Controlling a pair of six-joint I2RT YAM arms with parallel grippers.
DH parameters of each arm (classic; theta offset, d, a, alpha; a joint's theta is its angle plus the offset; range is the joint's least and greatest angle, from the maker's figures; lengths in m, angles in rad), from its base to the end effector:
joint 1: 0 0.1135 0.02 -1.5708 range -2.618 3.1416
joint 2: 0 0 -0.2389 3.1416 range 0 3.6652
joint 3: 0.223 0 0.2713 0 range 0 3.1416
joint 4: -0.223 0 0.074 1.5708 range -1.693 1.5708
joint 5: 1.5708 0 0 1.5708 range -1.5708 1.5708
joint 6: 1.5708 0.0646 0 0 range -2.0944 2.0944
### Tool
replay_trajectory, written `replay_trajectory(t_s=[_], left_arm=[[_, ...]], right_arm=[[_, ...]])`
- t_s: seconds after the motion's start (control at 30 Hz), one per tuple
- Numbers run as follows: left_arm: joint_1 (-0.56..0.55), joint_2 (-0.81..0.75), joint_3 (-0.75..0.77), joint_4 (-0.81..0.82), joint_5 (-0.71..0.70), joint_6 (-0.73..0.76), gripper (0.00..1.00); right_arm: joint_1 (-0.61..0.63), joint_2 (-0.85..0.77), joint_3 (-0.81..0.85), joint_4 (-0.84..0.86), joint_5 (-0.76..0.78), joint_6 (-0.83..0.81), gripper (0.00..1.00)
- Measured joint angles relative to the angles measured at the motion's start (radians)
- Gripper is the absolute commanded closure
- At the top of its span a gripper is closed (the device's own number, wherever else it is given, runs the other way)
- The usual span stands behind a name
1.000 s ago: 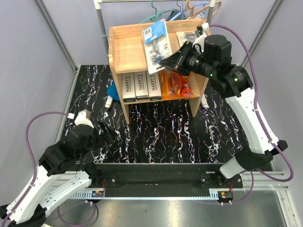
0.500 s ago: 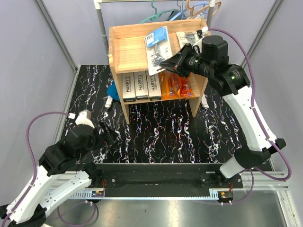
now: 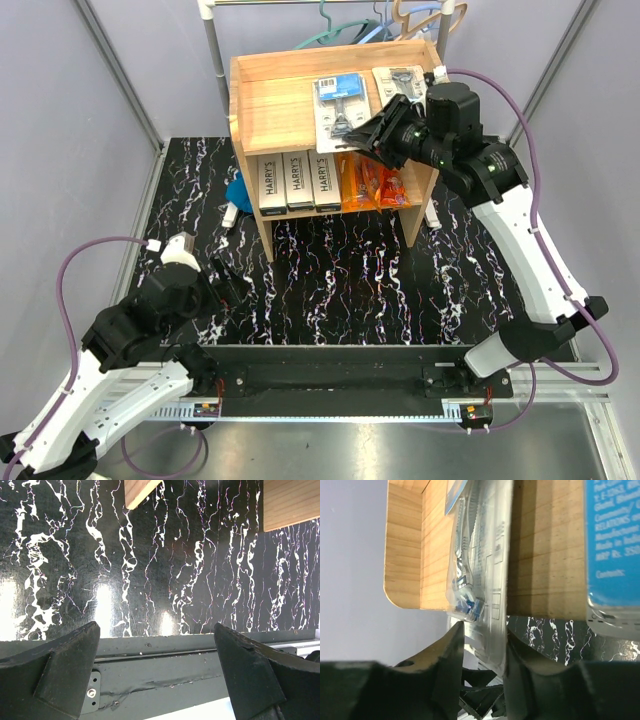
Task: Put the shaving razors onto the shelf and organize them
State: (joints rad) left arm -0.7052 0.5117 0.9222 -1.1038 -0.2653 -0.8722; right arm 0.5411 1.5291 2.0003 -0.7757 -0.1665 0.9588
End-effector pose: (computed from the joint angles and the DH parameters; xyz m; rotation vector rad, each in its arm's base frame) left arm 0.1139 -0.0748 0.3039 -0.3338 2.2696 -0.5469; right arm 0.2944 0.1894 0.4845 0.3016 2.0274 1.1484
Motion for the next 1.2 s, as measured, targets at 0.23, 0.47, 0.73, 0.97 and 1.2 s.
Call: replay_trajectory(t_s=[0.23,0.47,0.73,0.97,1.2], left_arm=[[0.000,0.000,-0.002,0.007,0.005,0.000,0.01],[0.000,0.000,-0.015,0.008,0.008,0.000,0.01],[0.000,0.002,-0.015,0.018,0.009,0.000,0.01],[0.000,0.012,-0.015,0.024,0.012,0.001,0.01],[0.000,0.014,-0.015,0.027,0.017,0.001,0.01]], right_arm=[[-0.001,-0.046,-0.015,0.003,0.028,0.003,0.24],[-0.001,-0.100,-0.036,0.012,0.046,-0.003,0.00],[-0.001,-0.136,-0.061,0.014,0.053,-0.005,0.00],[-0.001,-0.173,-0.114,0.016,0.056,-0.005,0.00],[-0.001,-0.217,-0.149,0.014,0.064,-0.003,0.09]])
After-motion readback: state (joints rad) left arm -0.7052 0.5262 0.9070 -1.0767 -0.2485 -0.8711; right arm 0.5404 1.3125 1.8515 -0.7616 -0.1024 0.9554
